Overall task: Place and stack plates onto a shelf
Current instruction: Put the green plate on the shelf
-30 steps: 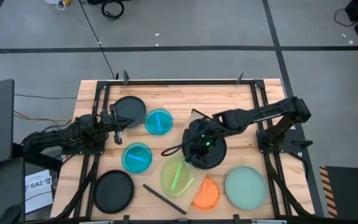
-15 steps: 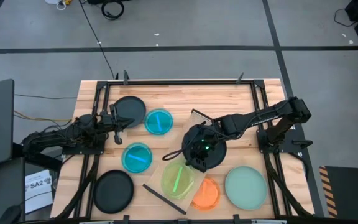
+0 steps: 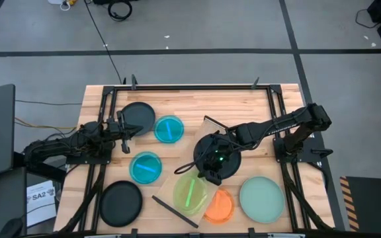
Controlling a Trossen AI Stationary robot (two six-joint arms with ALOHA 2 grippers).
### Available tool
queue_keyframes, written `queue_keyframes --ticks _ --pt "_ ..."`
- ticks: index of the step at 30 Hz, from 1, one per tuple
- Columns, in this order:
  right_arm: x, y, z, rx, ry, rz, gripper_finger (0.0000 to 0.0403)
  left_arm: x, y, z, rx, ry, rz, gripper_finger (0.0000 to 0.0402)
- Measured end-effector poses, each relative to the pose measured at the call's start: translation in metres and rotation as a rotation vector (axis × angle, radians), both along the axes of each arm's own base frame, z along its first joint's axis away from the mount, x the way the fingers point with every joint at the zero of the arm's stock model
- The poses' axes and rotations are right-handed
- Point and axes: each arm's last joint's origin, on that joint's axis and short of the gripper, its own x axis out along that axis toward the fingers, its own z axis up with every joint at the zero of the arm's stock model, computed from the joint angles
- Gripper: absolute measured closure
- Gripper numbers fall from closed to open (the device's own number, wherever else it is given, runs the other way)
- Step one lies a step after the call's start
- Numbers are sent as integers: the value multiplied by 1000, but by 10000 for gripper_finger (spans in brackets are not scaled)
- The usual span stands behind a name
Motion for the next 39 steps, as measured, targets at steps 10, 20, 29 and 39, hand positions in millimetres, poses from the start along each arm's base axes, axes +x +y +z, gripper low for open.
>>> queue_keyframes --ticks 10,20,29,39 --pt "0 0 0 -45 -19 -5 394 0 0 0 0 1 0 390" --pt "-3 -1 -3 -70 16 -13 394 0 0 0 0 0 0 390" --pt "-3 0 -4 -83 19 -20 393 0 0 0 0 0 0 390" --pt "-3 0 -3 -84 18 -21 358 0 0 0 0 0 0 390"
